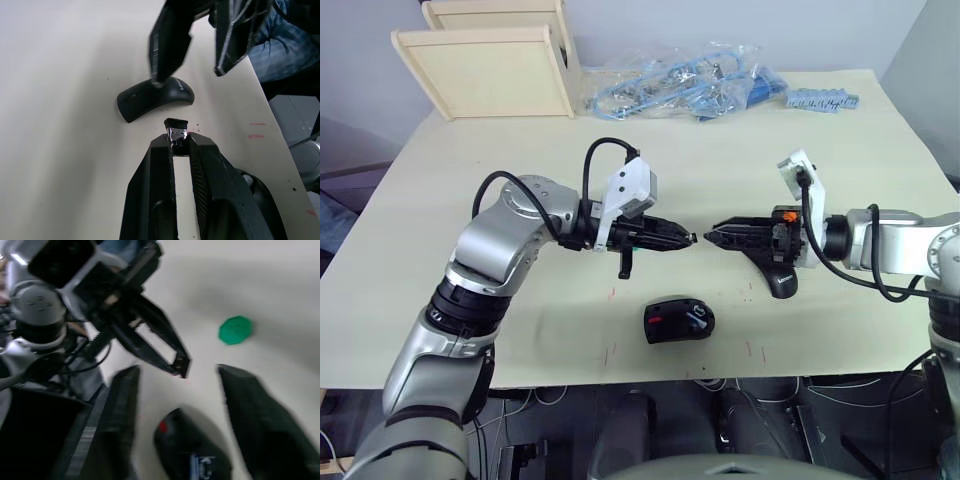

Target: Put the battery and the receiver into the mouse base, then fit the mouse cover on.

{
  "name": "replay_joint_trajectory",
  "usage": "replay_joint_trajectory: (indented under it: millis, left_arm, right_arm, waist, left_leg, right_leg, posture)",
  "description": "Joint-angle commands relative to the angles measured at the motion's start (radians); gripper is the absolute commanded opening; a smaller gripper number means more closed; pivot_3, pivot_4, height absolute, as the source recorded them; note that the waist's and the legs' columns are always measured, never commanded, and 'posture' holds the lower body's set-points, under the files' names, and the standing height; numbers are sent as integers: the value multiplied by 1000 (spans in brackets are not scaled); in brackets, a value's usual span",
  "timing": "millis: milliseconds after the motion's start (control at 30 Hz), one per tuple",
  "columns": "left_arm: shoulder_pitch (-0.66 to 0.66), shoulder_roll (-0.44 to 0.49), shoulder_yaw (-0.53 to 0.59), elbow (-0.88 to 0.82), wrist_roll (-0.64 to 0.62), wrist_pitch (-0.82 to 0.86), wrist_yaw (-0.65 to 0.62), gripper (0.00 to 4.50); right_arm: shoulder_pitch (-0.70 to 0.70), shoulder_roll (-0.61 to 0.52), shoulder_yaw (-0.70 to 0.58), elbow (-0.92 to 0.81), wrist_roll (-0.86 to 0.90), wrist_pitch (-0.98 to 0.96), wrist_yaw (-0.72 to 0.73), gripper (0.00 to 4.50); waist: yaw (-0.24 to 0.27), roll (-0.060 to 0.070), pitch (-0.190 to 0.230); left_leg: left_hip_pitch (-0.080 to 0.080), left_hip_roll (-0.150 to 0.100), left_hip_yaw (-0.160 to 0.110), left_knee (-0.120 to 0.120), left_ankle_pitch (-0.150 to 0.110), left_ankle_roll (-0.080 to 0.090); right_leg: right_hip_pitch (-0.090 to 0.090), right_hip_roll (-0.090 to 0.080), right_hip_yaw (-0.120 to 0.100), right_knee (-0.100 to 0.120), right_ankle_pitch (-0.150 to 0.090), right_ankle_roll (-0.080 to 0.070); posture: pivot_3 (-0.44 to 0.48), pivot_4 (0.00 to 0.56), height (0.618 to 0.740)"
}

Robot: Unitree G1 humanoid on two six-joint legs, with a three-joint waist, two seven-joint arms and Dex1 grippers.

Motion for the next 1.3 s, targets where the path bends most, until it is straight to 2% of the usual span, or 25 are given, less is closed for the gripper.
replay_joint_trajectory:
  millis: [33,633,1300]
  left_arm:
    - [-5,12,9,-27,20,-51,-8,0]
    - [25,13,5,-54,74,-138,-17,0]
    - [19,5,0,-49,102,-185,-28,0]
  right_arm:
    - [-51,-8,5,50,106,10,-52,1826]
    - [-111,13,104,146,175,29,-157,1826]
    - [-133,37,135,185,231,33,-219,1826]
  waist:
    - [-2,0,0]
    - [-1,0,0]
    - [-1,0,0]
  left_leg:
    - [0,0,0,0,0,0]
    - [-1,0,0,0,0,0]
    - [-1,0,0,0,0,0]
  right_leg:
    - [0,0,0,0,0,0]
    - [-1,0,0,0,0,0]
    - [-1,0,0,0,0,0]
  posture:
    - [0,150,740]
    - [0,150,740]
    - [0,150,740]
